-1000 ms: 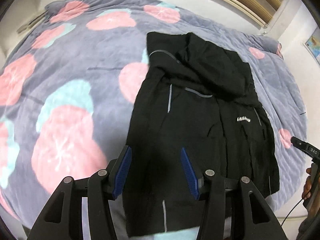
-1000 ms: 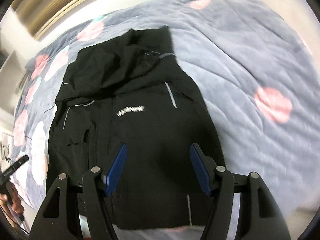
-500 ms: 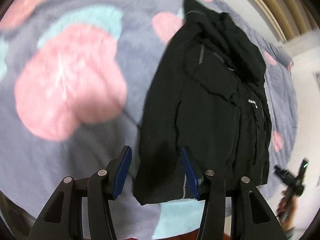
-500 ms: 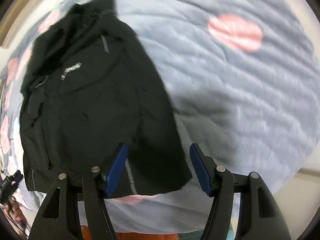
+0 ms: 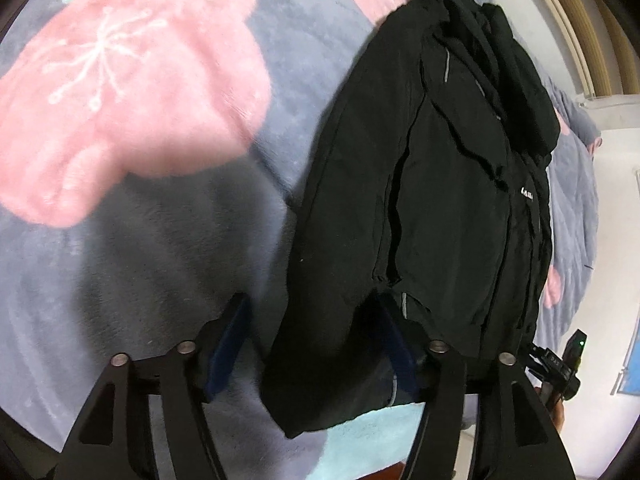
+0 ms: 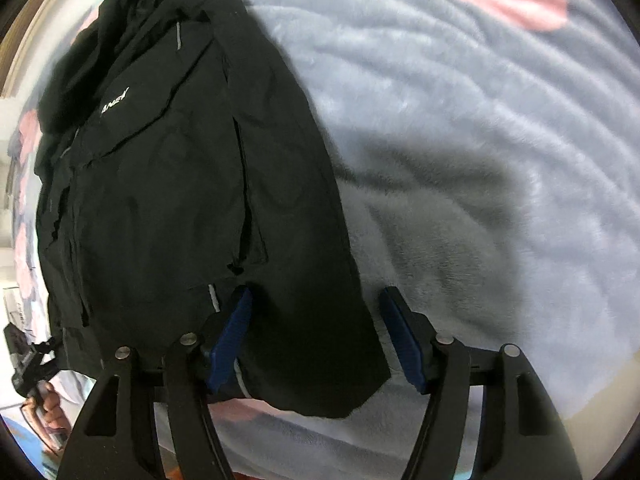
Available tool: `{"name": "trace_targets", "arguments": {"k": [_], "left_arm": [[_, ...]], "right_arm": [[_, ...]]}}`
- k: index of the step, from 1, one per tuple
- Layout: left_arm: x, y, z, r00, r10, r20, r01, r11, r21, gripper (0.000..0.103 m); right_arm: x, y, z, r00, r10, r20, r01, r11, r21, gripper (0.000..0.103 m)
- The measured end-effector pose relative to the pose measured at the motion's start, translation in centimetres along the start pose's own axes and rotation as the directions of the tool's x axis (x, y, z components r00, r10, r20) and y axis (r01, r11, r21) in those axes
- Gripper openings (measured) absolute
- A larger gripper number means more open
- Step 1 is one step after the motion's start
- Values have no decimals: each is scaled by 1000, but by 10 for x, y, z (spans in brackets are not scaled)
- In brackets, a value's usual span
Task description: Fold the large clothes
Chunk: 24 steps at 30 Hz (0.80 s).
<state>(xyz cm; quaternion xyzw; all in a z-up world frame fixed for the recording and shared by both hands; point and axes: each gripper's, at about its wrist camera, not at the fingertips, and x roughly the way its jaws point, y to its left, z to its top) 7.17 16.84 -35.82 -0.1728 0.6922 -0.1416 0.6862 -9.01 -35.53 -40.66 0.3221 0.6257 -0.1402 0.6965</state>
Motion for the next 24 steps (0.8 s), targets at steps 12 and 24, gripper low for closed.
{"name": "trace_targets", "arguments": {"k": [12,24], "left_arm": [[-4,-36,-5,999,-6,37,0,989,151,24],[11,-43,4,1000,6,16,-9,991,136,10]], "right_arm": [[-10,26,-12,998,57,14,-53,979,-197,51],[-5,41,-3,999,45,2,-44,984,-172,18]]}}
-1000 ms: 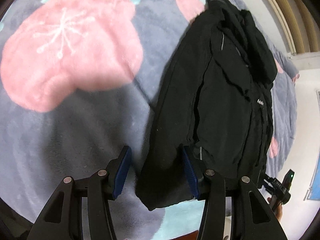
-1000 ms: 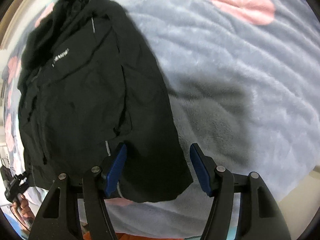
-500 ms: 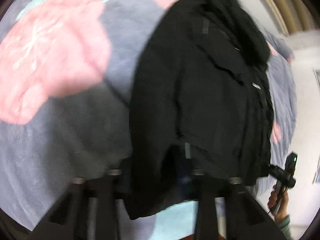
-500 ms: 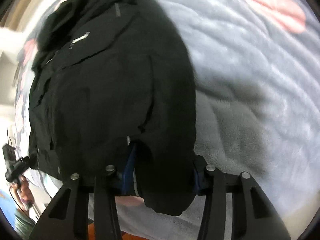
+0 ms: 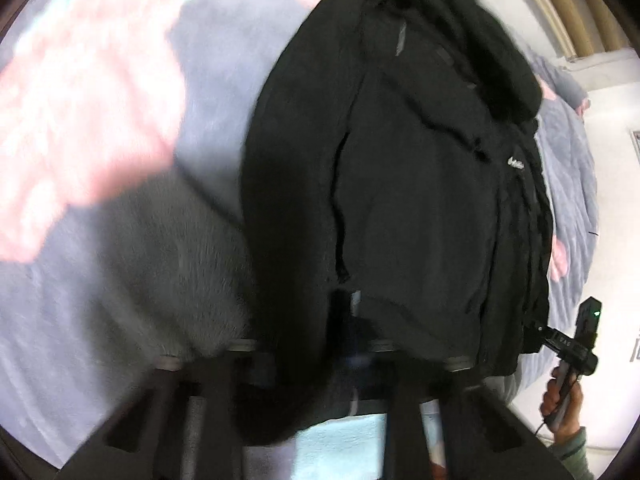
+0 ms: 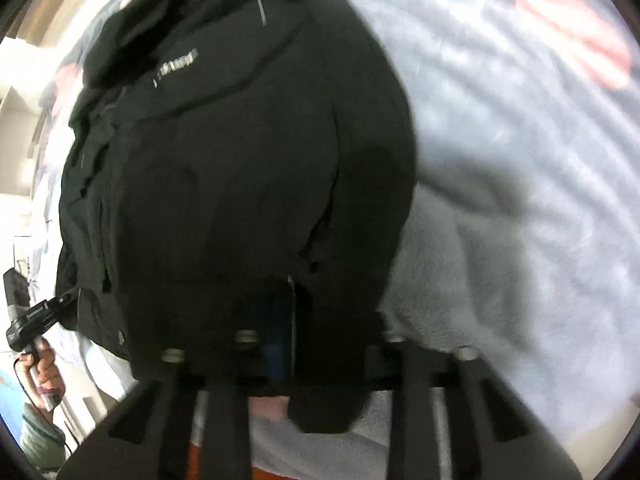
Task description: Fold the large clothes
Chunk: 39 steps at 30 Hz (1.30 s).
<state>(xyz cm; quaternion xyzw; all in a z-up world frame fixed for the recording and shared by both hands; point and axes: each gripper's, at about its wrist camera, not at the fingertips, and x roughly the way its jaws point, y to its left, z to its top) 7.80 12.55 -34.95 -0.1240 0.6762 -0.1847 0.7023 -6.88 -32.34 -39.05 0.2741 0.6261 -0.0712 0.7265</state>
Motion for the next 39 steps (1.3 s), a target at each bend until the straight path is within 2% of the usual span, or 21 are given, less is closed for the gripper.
{"name": "trace_targets", "arguments": {"k": [3,5,8,12,15,18,20,23,28,31,33,36,39], "left_arm": [[-24,-13,6,998,-10,56,8,999,34,9],[-43,-26,13,994,-51,98,45,997,63,8],[-72,-53,28,982,-110,156,90,987,129,8],[-112,-90,59,953,-175,246,121,968,222,8],[-140,-101,89,926,-227,303,150,954,259,9],[-161,-113,130,897,-248,367,146,947,285,9],[-165,-120,154,887,-252,387,145,948,284,9],[-158,-129,210,879,-243,411,137,953,269,9],[-121,-140,301,886,-204,417,124,970,211,9],[-76,-135,360,908,-157,389,113,985,132,11],[-46,-128,384,923,-122,365,95,991,92,13],[11,-120,414,955,-47,292,38,999,35,13],[61,-108,426,975,-19,220,21,1000,-6,13]], "right_arm": [[-34,5,9,998,31,58,-32,999,10,17],[-59,12,16,995,39,97,-38,999,-14,16],[-91,31,31,988,60,146,-52,997,-57,16],[-127,59,59,973,81,216,-60,993,-103,15],[-150,76,95,957,81,279,-46,991,-129,15],[-161,88,137,940,105,325,-67,990,-127,15],[-166,96,166,929,92,358,-51,991,-122,15],[-167,103,220,918,75,390,-37,994,-103,15],[-139,105,314,924,36,380,-12,998,-66,15],[-97,102,371,940,8,341,2,1000,-30,16],[-64,100,399,953,-8,303,10,1000,-4,18],[-8,97,429,975,-46,219,44,999,12,19],[42,98,442,987,-69,147,68,998,10,19]]}}
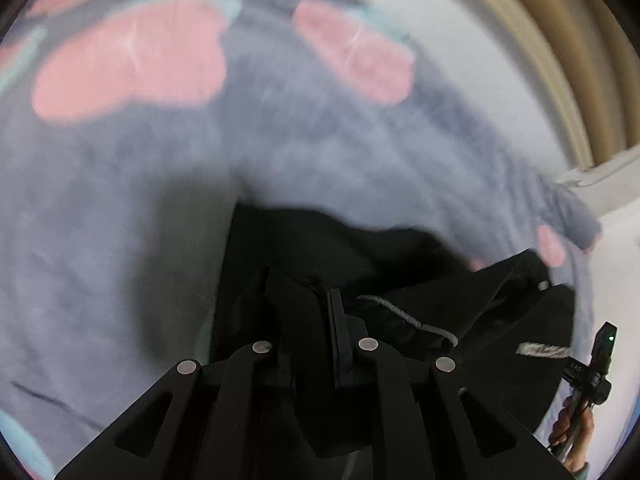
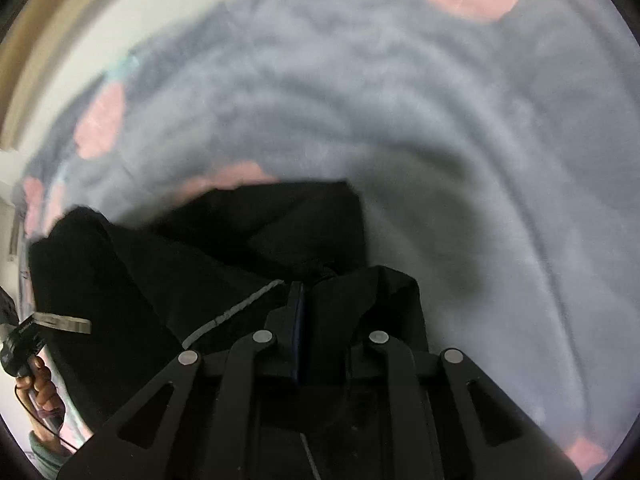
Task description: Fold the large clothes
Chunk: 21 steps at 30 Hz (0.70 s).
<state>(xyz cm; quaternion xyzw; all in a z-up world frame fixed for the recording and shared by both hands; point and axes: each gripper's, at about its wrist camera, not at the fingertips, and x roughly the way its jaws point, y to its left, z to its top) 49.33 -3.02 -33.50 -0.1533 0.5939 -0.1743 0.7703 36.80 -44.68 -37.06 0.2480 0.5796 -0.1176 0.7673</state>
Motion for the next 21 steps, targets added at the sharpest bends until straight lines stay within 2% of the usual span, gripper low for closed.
{"name": "trace_targets", "arguments": {"k": [3,8,10,12,13,14,16,17,19,20,21], "left_arm": [[19,4,-4,1000,5,1,-5,1000,11,14],[13,6,-2,999,-30,-26,31,999,39,14],[3,7,0,999,-34,-29,36,998,58,16],[-17,7,2,998,-54,-14,55,995,86,17],[-29,8,2,997,-73,-8,73,993,92,18],[-41,11,2,995,-101,-6,101,990,94,19],[-63,17,5,984,-175,-17,176,981,83,22],[-78,20,5,974,-224,-31,226,971,79,22],[-98,19,3,965,-258,-39,261,960,101,27],[-109,17,1,963,-266,-42,269,955,121,29],[-122,15,-2,965,-260,-36,262,954,146,35]], "right_arm": [[16,4,-1,1000,-18,-2,18,1000,-19,20],[11,-8,2,999,31,-17,-30,999,19,20],[-4,-11,-1,999,40,-11,-40,999,20,22],[-20,-13,-3,998,61,11,-61,998,18,29],[-34,-17,-5,996,81,29,-82,996,20,37],[-44,-19,-8,994,105,43,-106,994,24,44],[-67,-27,-13,983,168,74,-172,984,46,49],[-78,-31,-16,979,181,90,-187,981,54,56],[-103,-36,-21,978,150,145,-159,986,50,69],[-111,-37,-23,976,147,163,-156,987,44,70],[-117,-38,-25,973,149,175,-157,987,35,70]]}}
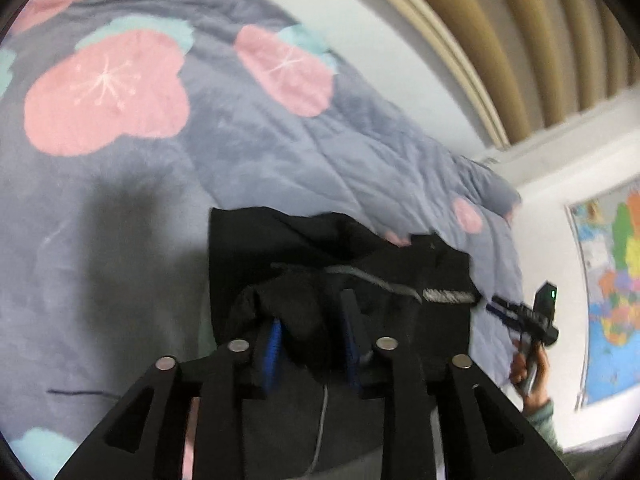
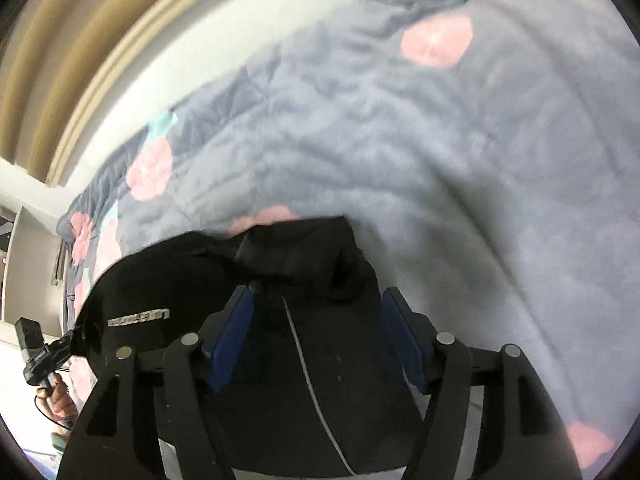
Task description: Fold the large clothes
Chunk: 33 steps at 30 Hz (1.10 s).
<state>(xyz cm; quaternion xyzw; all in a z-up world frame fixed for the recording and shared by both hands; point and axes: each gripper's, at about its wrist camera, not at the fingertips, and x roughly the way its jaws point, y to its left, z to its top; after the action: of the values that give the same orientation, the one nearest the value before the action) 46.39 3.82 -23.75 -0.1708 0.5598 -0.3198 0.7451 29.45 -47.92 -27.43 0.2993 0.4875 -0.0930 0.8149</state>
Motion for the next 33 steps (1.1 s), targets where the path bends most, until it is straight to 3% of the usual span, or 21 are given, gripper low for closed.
{"name": "trace_targets", "arguments": {"k": [2,3,5,7,13,20,23,29,30,32,33], "left_arm": [[-21,-9,-4,995,83,58,-85,995,48,67],[-34,-14,-7,982,146,122,-156,985,73,84],[-42,-18,-10,968,177,180,-197,975,102,85],[-29,-17,-8,974,185,131,-199,974,110,85],[30,-2,5,966,249,71,-256,957,136,85],[80,33,29,987,156,-22,-154,985,70,85],[95,40,36,992,111,-56,-108,993,56,85],[111,39,40,992,95,-83,-91,995,50,85],[113,37,40,992,93,-79,-89,995,52,83],[114,31,40,992,109,-64,-104,991,80,47],[115,26,39,991,117,-64,-111,989,99,19]], "right_arm": [[-4,3,-1,1000,-16,8,16,999,-42,70],[-1,5,-2,999,-42,5,42,997,-69,70],[7,7,-5,998,-68,-8,67,992,-108,70],[22,11,-4,998,-64,-16,61,988,-139,70],[66,24,6,992,-127,27,129,944,-304,70],[98,12,25,992,-125,21,125,928,-350,70],[111,6,32,996,-87,1,83,937,-339,70],[133,6,42,999,10,-52,-26,950,-312,71],[138,6,43,998,5,-64,-24,950,-311,71],[138,8,42,998,30,-59,-46,953,-300,47],[134,10,40,999,9,-33,-18,953,-303,42]]}}
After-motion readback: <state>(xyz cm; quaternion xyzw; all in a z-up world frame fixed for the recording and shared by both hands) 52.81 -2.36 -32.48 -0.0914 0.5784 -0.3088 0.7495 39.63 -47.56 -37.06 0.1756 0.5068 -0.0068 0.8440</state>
